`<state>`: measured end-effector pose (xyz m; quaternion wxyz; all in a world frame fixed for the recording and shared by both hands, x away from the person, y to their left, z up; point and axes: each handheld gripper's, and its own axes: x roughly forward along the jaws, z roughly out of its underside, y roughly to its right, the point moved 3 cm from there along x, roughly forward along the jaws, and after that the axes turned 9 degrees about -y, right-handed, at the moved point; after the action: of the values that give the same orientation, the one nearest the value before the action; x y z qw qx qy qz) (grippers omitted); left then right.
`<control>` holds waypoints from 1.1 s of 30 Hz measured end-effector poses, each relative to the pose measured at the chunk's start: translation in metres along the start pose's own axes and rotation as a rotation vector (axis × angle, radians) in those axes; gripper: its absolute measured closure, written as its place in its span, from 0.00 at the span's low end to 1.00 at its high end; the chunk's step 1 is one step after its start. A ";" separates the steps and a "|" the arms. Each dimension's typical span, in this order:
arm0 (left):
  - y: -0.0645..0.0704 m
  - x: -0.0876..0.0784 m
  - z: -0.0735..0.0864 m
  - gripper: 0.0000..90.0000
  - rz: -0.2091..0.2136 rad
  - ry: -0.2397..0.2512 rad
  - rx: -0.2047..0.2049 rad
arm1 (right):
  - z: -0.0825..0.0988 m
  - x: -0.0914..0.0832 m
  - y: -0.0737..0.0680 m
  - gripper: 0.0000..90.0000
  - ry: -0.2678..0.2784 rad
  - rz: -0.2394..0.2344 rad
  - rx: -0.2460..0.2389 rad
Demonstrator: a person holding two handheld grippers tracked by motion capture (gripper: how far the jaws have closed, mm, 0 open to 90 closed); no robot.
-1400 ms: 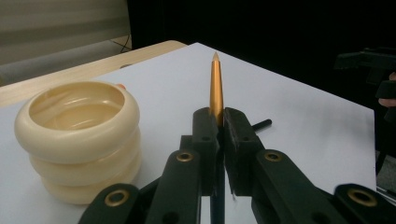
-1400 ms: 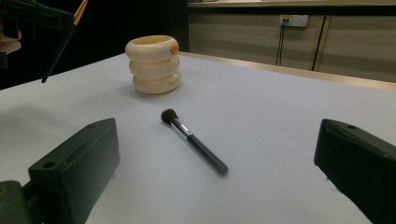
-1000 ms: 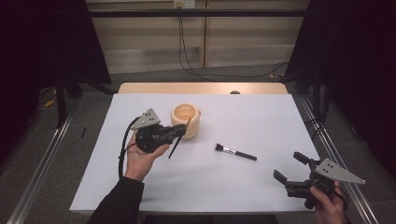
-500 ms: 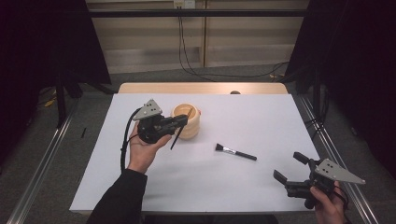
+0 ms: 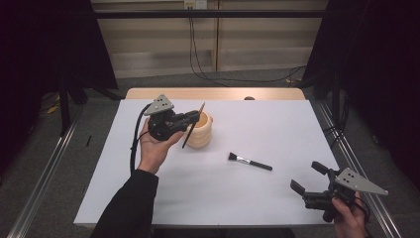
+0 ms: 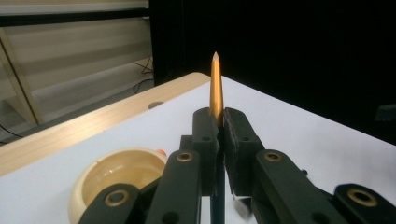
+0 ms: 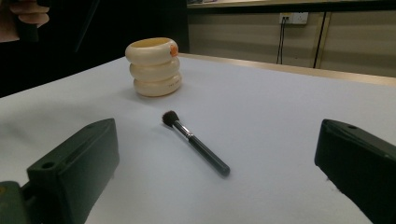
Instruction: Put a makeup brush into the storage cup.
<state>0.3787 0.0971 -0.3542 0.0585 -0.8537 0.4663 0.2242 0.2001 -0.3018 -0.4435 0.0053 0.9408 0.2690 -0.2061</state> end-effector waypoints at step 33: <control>-0.033 0.034 -0.037 0.93 -0.057 0.035 -0.019 | 0.001 -0.001 -0.001 0.00 0.001 -0.011 -0.012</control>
<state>0.4338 0.0778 -0.3397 0.0487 -0.8710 0.4406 0.2116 0.1984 -0.3016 -0.4438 0.0095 0.9393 0.2755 -0.2041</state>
